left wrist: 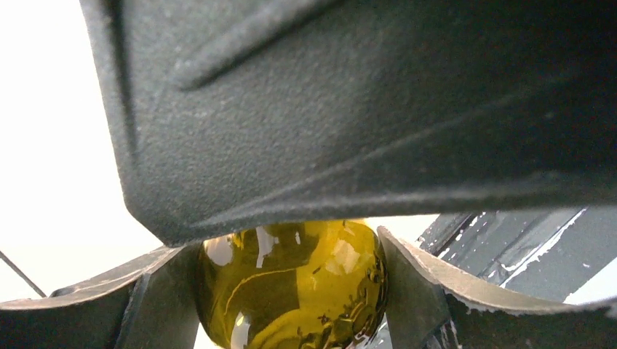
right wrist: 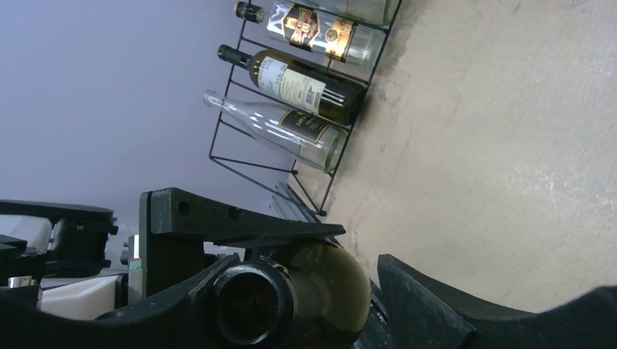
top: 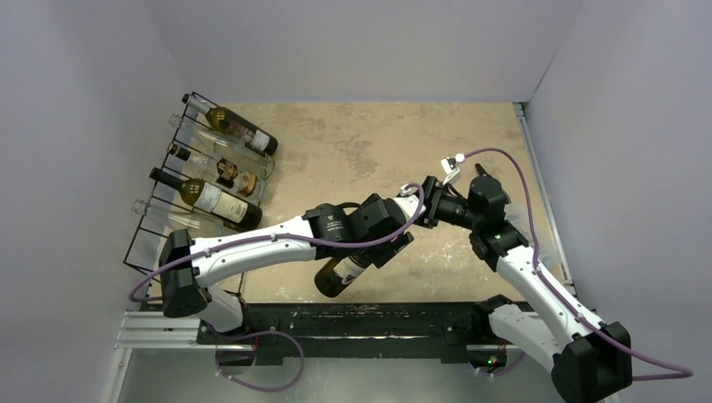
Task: Put the wine bottle on the wine rack
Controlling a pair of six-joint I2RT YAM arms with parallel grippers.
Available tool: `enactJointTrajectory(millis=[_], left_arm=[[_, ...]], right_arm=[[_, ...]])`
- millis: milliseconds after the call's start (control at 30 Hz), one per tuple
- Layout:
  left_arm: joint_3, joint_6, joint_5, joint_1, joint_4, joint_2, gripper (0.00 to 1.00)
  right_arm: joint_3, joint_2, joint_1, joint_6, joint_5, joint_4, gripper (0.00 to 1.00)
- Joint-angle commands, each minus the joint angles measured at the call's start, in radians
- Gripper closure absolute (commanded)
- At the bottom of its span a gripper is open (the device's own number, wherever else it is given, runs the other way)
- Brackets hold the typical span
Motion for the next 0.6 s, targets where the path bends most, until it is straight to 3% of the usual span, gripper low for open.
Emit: enactJointTrajectory(millis=[0,233,567], left_arm=[[0.013,0.001,-0.059,0.003,-0.002,-0.07,1.0],[-0.003,0.0,-0.073,0.004,-0.006,-0.09,1.0],[-0.049,0.007,-0.11,0.006,-0.012,-0.098,1.0]], right_arm=[[0.044,-0.032,0.002,0.007,-0.024,0.034,0.24],[0.074,-0.037,0.002,-0.02,-0.011,-0.001,0.02],[0.142,-0.043,0.002,-0.066,0.025,-0.069,0.01]])
